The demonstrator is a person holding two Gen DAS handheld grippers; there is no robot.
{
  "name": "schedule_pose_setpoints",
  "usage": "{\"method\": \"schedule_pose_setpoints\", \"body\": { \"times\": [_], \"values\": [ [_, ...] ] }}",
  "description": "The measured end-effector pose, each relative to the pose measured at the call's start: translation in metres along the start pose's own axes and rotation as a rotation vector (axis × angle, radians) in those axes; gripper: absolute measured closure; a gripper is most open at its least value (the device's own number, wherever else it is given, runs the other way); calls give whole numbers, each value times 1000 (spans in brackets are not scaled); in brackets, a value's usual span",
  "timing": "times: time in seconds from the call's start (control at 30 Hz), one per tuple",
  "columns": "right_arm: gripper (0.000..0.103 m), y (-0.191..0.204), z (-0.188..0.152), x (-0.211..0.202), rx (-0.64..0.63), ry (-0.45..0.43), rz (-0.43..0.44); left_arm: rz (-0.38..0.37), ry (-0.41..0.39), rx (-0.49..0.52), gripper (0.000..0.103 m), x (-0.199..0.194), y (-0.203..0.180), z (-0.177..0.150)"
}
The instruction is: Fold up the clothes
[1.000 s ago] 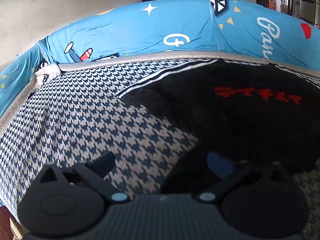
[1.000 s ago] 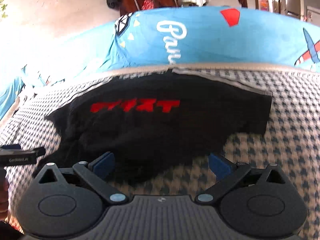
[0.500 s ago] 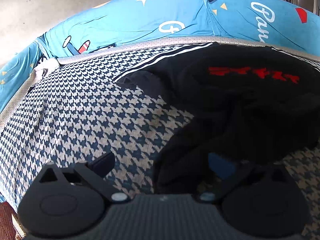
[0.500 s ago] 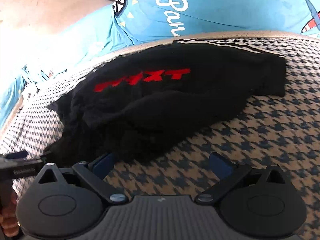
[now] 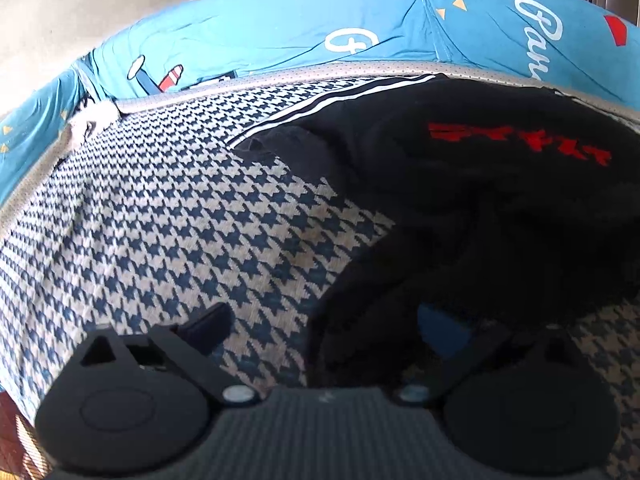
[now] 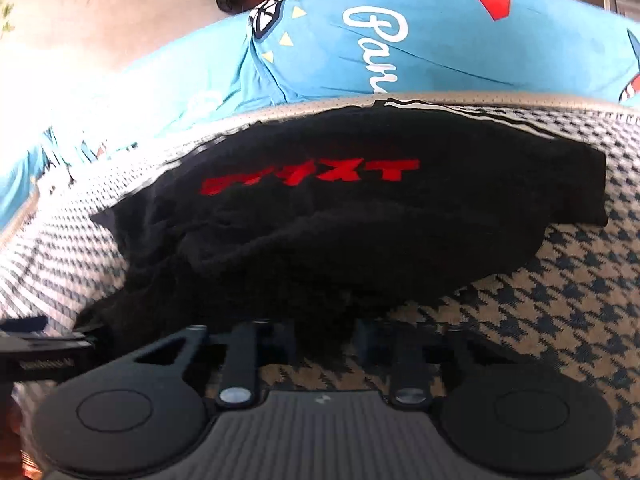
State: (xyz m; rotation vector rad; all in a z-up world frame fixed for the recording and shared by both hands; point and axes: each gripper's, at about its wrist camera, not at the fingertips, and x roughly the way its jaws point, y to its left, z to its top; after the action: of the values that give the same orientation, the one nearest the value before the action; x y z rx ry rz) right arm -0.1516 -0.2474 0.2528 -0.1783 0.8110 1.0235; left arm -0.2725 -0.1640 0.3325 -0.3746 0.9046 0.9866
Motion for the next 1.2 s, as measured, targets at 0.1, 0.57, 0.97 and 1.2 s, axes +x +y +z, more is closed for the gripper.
{"method": "schedule_pose_setpoints", "body": {
  "times": [0.1, 0.57, 0.97, 1.2],
  "values": [
    [87, -2, 3, -16, 16, -54, 26, -69, 11, -36, 27, -2, 3, -2],
    [97, -38, -18, -113, 113, -289, -39, -133, -78, 5, 37, -50, -12, -69],
    [62, -45, -40, -87, 122, -103, -30, -48, -87, -56, 15, -59, 2, -86],
    [55, -36, -48, -63, 59, -44, -84, -53, -74, -84, 12, -55, 5, -84]
  ]
}}
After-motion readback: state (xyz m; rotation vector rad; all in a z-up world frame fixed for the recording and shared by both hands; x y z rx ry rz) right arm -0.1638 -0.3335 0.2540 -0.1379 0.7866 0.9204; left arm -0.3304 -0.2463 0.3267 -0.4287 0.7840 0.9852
